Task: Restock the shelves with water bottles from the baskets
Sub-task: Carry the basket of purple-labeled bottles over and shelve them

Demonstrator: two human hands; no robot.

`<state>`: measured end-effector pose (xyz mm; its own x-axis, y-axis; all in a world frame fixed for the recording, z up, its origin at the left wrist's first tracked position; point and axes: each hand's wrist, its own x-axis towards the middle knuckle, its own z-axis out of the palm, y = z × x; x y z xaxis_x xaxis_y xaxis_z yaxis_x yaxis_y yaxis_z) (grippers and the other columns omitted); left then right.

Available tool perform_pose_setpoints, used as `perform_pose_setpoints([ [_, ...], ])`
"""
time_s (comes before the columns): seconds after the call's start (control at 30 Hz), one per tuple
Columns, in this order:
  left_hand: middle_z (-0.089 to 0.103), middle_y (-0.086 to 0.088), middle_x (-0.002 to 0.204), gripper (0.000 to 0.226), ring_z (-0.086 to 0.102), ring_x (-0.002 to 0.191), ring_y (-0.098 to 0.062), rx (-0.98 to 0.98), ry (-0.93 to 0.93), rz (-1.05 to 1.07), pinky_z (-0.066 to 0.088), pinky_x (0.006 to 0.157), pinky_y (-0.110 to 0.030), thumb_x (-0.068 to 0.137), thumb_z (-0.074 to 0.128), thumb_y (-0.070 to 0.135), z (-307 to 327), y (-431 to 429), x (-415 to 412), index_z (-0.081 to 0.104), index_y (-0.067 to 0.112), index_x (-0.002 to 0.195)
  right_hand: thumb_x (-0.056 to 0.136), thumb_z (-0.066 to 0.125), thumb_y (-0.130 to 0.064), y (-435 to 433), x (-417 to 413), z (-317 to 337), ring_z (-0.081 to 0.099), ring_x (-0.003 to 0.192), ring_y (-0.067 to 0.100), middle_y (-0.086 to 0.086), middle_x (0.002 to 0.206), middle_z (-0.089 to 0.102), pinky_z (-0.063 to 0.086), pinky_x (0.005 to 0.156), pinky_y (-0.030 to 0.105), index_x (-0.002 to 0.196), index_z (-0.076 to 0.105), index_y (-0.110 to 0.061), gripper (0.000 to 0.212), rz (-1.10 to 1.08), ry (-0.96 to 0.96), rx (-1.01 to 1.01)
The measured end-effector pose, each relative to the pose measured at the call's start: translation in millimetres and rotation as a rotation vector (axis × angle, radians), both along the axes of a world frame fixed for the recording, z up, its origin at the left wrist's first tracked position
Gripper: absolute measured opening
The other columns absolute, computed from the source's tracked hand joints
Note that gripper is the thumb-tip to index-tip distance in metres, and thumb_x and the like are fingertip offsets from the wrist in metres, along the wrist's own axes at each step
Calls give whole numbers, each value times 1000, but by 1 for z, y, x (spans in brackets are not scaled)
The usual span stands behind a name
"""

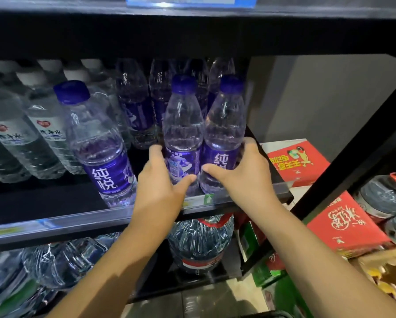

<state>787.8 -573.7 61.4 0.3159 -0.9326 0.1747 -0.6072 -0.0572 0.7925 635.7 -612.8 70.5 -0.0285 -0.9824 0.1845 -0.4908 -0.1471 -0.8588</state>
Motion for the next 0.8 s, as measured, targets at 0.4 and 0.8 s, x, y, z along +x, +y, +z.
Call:
perform_pose_setpoints([
  [0.4,64,-5,108,67,62,95,-22,-91,113,53,49,80,-27,71,82,13,-7,-88,-17,45,12,127,67,85,-13,-87,-6,-3,62,108,22,3,121,64,49,98,39,122,52,-15,64,4,-121,61],
  [0.8,66,-12,109,69,64,94,-35,-85,29,142,53,80,-39,71,81,29,-11,-108,-23,42,18,127,69,83,-17,-116,-12,-5,62,109,21,0,120,66,49,99,44,124,51,-18,64,32,-130,66],
])
